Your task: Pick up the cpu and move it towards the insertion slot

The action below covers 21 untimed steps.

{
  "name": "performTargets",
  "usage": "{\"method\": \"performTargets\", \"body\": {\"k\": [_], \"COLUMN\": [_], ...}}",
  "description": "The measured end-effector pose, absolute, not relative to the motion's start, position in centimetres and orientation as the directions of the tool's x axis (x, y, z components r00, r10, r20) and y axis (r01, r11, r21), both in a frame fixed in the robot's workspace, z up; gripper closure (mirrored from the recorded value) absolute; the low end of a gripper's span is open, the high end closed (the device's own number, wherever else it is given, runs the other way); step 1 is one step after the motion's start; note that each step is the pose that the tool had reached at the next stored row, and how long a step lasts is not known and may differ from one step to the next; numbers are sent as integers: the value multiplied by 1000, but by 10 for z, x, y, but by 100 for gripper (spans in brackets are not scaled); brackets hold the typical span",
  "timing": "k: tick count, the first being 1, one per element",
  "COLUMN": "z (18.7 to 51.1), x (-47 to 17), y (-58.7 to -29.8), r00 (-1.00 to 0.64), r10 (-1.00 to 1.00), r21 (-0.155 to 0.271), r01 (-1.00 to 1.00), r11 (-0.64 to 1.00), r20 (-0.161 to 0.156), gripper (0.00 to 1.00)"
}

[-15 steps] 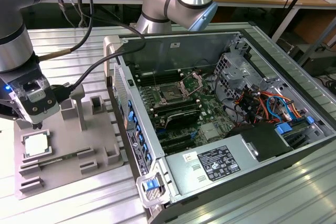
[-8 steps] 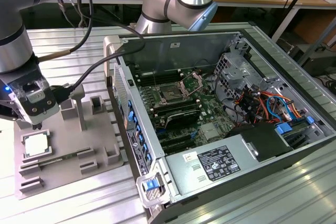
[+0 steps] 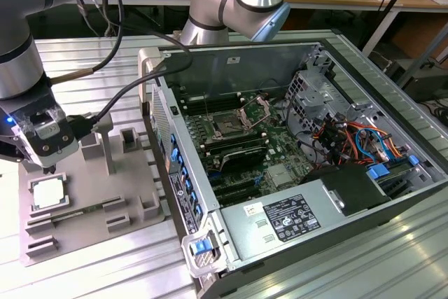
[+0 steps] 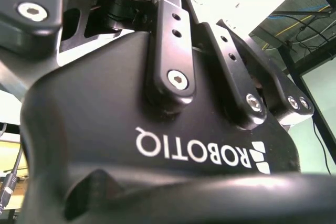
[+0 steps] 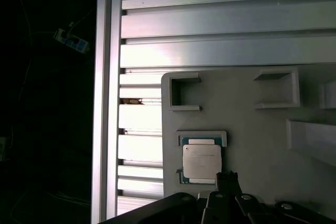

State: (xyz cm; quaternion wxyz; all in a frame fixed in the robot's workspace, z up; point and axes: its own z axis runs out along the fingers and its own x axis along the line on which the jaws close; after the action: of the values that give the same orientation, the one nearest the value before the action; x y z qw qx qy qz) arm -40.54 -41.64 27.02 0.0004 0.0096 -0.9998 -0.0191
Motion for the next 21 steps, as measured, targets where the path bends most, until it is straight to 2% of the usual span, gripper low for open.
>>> {"method": "performTargets", "body": {"k": [21], "z": [266], "x": [-407], "y": [-416], "r00": [-1000], "r10": [-19], "r21": [38], "r01": [-19], "r11": [999], "r20": [1], "gripper": [89]}}
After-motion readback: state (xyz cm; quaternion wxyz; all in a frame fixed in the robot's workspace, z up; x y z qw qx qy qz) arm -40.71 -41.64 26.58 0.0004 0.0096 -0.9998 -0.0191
